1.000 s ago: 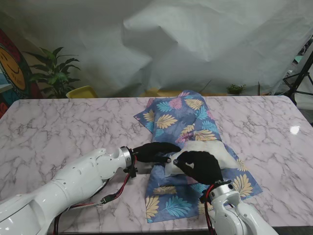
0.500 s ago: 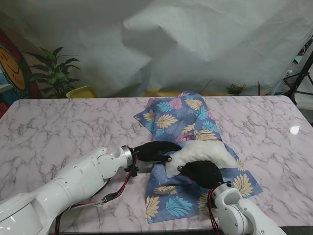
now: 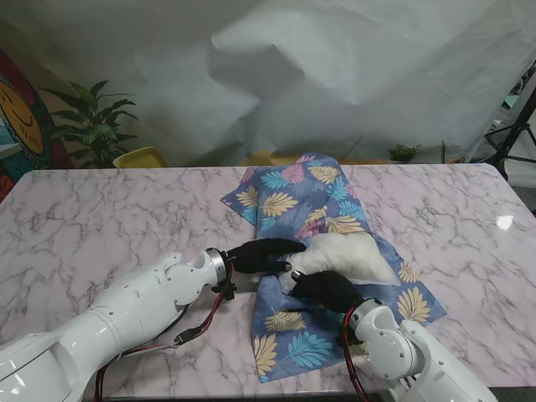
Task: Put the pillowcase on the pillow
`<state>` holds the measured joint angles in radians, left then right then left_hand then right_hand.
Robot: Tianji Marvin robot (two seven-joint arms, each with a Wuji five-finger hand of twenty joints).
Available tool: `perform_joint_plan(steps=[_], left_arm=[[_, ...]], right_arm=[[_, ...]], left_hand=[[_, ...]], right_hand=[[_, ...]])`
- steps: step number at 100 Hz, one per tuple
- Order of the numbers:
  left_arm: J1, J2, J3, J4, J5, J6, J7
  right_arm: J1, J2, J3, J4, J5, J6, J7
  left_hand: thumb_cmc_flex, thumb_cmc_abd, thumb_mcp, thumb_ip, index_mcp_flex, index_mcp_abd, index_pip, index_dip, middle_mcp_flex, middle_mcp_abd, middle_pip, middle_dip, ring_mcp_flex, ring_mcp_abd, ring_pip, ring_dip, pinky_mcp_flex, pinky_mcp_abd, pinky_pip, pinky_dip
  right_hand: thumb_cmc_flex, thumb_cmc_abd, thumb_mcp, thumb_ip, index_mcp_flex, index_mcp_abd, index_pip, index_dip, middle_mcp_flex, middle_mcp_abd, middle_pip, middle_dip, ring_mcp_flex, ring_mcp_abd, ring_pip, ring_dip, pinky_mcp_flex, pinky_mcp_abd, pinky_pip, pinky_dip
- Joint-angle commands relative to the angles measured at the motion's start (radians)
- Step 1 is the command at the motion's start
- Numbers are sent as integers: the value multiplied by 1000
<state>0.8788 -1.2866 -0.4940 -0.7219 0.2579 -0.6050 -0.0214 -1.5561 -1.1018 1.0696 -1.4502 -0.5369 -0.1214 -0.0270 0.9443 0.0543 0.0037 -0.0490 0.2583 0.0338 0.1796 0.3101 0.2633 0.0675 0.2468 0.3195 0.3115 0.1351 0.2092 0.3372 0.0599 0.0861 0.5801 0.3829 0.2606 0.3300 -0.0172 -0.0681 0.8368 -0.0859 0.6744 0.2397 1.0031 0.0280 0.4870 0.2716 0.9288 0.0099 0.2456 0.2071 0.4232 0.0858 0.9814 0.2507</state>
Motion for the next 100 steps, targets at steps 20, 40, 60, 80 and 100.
perform_joint_plan(steps=[20,40,60,80,100], left_arm=[[11,7,4,-10,8,29,-28],[11,11,5,-18,8,35,-35],[10,10,12,-10,3,27,-44],[9,9,21,-4,18,11,-31],[11,8,32,-5,24,-12,-25]], right_arm=[[9,4,-4,-14,130,-3,134],[25,9,-1,-1,160,-33,169],[-7,4,50,-42,161,-33,146],[-49,-25,91,-82,137,-97,-12],[-44,-38,86,-108,152,-142,-61]], left_hand=[[16,34,-23,29,-17,-5,0,9,-28,15,-10,-4,85,114,104,40,15,49,67,22],[17,35,-23,29,-14,-15,-2,10,-26,15,-11,-4,84,114,105,40,12,49,69,19],[26,34,-21,29,12,-43,3,12,-20,13,-11,-4,89,116,108,42,12,52,73,19],[56,31,-16,28,58,-63,18,14,-13,8,-7,-2,93,98,124,59,4,46,89,35],[99,27,-13,28,92,-71,38,13,-6,1,-4,0,93,87,128,72,-3,36,91,47]], right_hand=[[-48,48,-11,20,164,-12,76,-11,228,35,101,33,298,95,242,123,252,126,197,27],[-5,-47,-2,25,275,-72,204,84,396,5,300,209,390,13,771,365,498,118,417,-8],[80,-210,12,30,313,-67,254,205,447,-46,530,411,395,-276,1362,653,719,10,796,80],[-94,-437,564,-8,337,-69,264,230,450,-65,600,453,400,-393,1479,794,756,-108,923,265],[-121,-502,780,-30,299,-75,244,223,446,-78,524,420,400,-368,1464,780,750,-91,893,256]])
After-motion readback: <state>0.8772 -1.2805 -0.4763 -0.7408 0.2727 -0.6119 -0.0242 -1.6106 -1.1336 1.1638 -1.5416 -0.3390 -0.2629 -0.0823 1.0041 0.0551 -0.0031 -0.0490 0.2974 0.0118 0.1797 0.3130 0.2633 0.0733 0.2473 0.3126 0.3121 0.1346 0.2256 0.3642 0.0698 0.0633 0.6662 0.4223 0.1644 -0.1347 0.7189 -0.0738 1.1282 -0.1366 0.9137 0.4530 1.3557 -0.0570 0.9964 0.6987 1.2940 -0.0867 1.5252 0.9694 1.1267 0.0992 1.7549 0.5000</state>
